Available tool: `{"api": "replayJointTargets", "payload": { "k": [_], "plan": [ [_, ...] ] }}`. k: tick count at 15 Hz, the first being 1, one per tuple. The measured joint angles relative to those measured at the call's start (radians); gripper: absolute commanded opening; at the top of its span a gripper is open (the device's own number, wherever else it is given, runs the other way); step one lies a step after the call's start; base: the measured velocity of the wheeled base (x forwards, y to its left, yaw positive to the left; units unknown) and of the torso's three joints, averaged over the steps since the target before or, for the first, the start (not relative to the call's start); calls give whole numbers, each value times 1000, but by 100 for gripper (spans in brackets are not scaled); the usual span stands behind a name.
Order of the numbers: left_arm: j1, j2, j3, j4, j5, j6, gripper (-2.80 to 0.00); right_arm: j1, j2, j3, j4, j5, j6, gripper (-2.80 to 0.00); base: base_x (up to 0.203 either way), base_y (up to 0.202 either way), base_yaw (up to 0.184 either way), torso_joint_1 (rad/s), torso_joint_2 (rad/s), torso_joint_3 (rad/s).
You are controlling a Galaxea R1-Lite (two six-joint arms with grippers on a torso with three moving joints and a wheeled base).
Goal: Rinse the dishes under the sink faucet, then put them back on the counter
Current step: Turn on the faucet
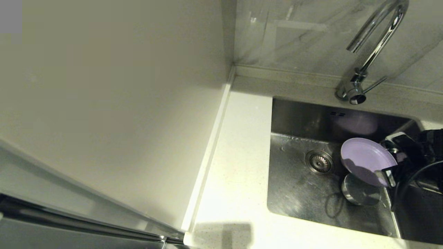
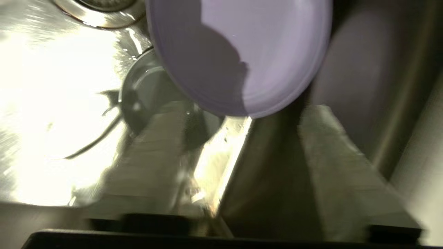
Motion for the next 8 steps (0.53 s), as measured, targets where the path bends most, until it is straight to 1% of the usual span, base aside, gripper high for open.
{"api": "replayJointTargets", "payload": {
  "k": [2, 4, 7, 8],
  "plan": [
    [0, 0, 0, 0, 0, 0, -280, -12, -130, -35, 133, 55, -3, -280, 0, 0, 0, 0, 0, 0],
    [0, 0, 0, 0, 0, 0, -280, -19, -243, -144, 289, 116, -1, -280, 0, 0, 0, 0, 0, 0],
    [0, 0, 0, 0, 0, 0, -280, -21, -335, -411, 548, 176, 39, -280, 0, 0, 0, 0, 0, 0],
    [0, 0, 0, 0, 0, 0, -280, -19, -343, -533, 657, 186, 69, -280, 0, 0, 0, 0, 0, 0]
  ]
}}
